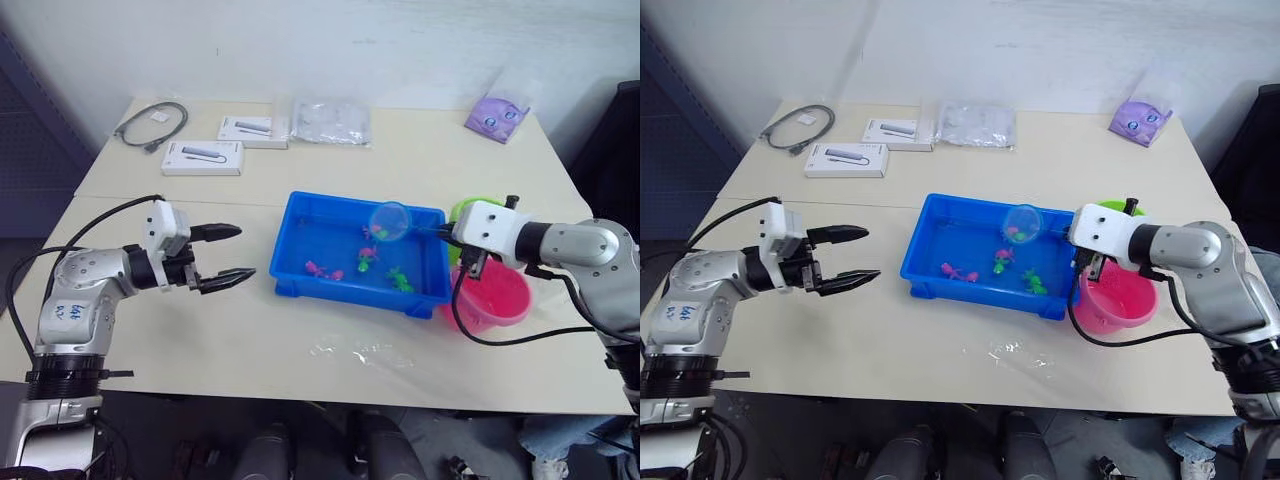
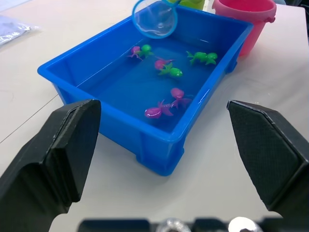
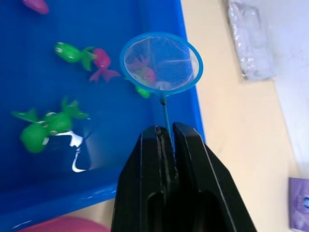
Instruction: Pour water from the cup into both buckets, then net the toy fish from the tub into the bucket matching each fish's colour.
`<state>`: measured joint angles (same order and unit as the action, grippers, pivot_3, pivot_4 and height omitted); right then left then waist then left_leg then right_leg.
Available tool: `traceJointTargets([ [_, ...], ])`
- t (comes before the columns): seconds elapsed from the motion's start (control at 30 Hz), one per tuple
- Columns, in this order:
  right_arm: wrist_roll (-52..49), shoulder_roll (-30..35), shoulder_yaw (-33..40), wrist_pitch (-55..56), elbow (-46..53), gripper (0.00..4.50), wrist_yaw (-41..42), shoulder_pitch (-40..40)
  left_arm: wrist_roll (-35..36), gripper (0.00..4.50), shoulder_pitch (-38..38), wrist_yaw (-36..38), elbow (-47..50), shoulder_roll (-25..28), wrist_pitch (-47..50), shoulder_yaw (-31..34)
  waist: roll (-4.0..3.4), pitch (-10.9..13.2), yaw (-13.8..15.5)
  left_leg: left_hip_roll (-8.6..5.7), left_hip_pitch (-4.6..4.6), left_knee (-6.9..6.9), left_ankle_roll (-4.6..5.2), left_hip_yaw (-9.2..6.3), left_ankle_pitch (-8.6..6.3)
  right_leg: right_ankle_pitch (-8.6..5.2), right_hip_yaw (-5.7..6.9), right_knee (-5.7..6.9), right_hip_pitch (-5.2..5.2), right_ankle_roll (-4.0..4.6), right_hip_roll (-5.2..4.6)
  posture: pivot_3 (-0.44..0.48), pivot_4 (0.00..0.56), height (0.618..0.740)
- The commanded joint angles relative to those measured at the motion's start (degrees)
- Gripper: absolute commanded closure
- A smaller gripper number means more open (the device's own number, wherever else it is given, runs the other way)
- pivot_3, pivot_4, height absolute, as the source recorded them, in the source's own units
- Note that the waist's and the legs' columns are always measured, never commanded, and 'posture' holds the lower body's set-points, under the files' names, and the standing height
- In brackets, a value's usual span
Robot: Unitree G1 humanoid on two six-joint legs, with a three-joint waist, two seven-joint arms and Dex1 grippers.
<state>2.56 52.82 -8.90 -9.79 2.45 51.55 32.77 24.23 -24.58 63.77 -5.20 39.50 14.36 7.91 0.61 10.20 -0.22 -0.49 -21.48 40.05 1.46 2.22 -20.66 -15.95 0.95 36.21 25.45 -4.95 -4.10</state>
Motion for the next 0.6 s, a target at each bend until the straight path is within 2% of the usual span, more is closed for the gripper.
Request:
traceJointTargets([
  [0.03, 3.65, -1.86, -2.36, 2.66, -1.98, 4.50, 0.07, 3.39, -0.32, 0.01, -1.10, -0.38, 0.88, -0.62, -1.60, -0.56, 0.00, 0.00, -0.13, 0.00, 0.00, 0.00, 0.00, 0.00, 0.00, 0.00, 0.00, 0.01, 0.00, 0.00, 0.01, 0.000, 0.150, 0.740],
  [0.6, 9.97, -4.41, -4.33, 6.65, -7.77, 4.50, 0.53, 3.09, 0.07, 0.01, -0.53, -1.03, 1.15, -0.94, -1.95, -1.00, 0.00, 0.00, -0.15, -0.01, 0.00, 0.02, -0.01, 0.01, 0.01, 0.00, 0.02, 0.12, 0.02, 0.00, 0.01, 0.000, 0.150, 0.740],
])
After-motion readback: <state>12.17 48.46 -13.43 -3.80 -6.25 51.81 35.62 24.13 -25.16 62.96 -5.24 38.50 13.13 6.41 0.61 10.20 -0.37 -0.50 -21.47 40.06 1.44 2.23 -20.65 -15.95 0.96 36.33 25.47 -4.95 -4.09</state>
